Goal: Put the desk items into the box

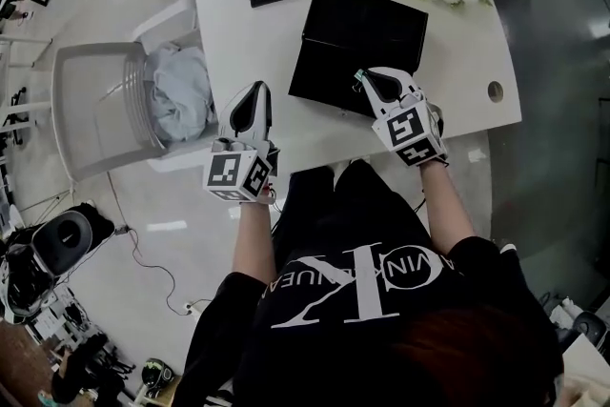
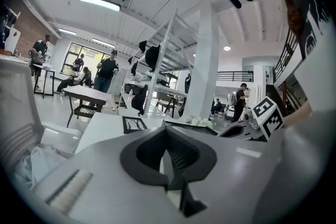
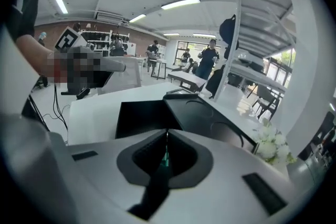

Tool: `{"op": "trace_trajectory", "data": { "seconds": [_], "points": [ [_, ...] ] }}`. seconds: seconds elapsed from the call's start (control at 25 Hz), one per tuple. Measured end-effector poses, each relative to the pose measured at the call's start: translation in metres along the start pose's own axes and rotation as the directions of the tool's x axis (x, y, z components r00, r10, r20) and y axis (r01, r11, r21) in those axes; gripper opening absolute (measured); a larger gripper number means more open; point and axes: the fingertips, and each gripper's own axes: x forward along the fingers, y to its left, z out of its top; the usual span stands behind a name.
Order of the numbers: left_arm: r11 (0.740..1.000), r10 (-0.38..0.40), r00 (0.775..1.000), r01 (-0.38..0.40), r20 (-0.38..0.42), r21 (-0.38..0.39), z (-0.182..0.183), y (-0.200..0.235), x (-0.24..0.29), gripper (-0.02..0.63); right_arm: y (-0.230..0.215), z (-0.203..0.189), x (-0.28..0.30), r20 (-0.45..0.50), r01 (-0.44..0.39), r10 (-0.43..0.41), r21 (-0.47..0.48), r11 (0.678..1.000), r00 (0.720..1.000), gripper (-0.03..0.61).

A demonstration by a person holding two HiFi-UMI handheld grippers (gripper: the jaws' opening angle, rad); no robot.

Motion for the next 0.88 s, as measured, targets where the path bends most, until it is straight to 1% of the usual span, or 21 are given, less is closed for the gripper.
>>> {"op": "trace_trajectory", "data": {
  "seconds": [0.2, 0.52, 0.88],
  "points": [
    [1.000, 0.007, 1.000, -0.007, -0.007, -0.005, -0.004, 0.004, -0.006, 0.009, 0.012, -0.006, 0.013, -0.055, -0.044, 0.041, -0.066, 0.997, 0.998, 0.018],
    [0.999, 0.035, 0.999, -0.035, -0.016, -0.021, -0.013, 0.013, -0.017, 0.009, 0.012, -0.015, 0.028, -0.129, -0.048, 0.027, -0.169, 0.985, 0.991, 0.019],
    [0.998, 0.051, 0.999, -0.052, -0.017, -0.033, -0.017, 0.020, -0.025, 0.009, 0.009, -0.020, 0.033, -0.159, -0.039, 0.011, -0.178, 0.983, 0.987, 0.020]
  ]
}}
